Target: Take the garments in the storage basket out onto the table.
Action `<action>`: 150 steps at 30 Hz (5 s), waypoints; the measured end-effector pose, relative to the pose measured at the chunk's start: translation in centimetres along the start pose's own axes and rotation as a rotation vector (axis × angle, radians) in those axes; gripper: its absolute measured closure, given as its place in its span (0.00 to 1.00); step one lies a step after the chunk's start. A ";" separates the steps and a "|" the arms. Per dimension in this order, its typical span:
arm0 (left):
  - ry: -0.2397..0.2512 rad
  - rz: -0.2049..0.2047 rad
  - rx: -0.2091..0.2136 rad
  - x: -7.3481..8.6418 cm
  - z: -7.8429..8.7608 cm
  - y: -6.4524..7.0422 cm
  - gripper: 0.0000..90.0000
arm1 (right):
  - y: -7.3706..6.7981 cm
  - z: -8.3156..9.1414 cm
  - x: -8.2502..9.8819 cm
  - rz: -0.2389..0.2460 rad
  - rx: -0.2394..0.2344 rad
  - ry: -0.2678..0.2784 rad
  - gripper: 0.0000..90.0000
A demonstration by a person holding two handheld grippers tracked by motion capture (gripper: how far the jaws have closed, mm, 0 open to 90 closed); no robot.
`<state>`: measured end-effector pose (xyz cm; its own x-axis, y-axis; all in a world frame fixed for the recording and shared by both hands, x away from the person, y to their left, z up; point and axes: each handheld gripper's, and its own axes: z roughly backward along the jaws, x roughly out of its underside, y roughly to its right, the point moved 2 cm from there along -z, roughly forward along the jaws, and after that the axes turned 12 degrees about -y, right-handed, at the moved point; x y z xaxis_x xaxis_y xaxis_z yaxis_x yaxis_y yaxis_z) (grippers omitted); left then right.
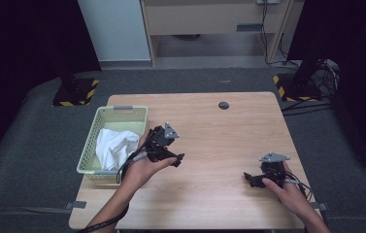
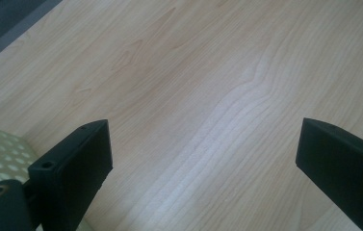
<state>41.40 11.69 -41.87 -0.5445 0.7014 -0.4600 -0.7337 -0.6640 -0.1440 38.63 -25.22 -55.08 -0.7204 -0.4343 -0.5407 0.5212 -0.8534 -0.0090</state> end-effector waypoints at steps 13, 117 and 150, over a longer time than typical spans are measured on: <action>-0.021 0.046 -0.044 1.1 0.9 -3.6 0.06 | 0.0 0.0 0.0 0.000 0.000 0.000 0.00; -0.273 0.304 0.173 12.0 -7.4 -16.8 0.48 | -0.2 0.1 0.2 0.008 -0.003 -0.002 0.00; -0.202 0.367 0.014 11.9 -6.4 -17.6 0.79 | -0.2 0.1 0.1 0.009 -0.005 0.001 0.00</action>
<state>50.47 30.07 -50.39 -0.8387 0.4563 -0.2972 -0.4808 -0.8768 0.0106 38.40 -25.13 -55.08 -0.7153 -0.4418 -0.5415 0.5299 -0.8480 -0.0081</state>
